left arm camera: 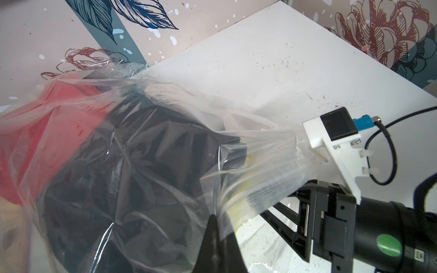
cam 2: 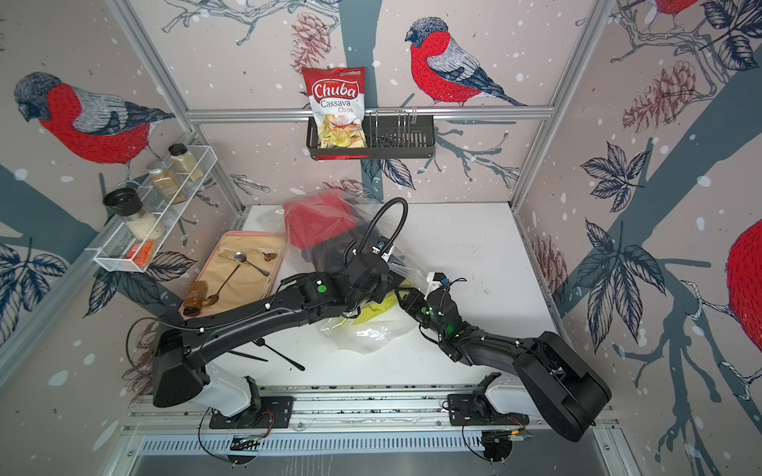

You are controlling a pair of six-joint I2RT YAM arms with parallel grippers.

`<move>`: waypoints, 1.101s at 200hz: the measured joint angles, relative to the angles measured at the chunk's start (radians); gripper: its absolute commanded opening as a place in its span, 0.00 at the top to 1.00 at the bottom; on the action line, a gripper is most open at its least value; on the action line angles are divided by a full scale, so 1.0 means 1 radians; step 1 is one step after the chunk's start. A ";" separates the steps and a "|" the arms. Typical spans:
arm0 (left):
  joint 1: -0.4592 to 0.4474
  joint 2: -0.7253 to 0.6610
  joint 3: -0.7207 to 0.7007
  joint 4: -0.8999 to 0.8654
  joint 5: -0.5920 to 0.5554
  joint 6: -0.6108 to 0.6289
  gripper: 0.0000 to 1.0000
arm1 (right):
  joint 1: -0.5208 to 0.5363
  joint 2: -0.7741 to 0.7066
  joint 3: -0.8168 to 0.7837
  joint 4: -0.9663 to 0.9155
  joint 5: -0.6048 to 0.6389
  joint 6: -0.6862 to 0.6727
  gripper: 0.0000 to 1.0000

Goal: Take the trousers out of the vacuum bag
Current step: Open the vacuum bag at the center of the board, then take out the trousers from the vacuum bag.

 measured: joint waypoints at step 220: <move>0.010 -0.003 0.005 0.023 0.005 -0.002 1.00 | 0.004 0.226 0.093 0.150 -0.011 0.027 0.43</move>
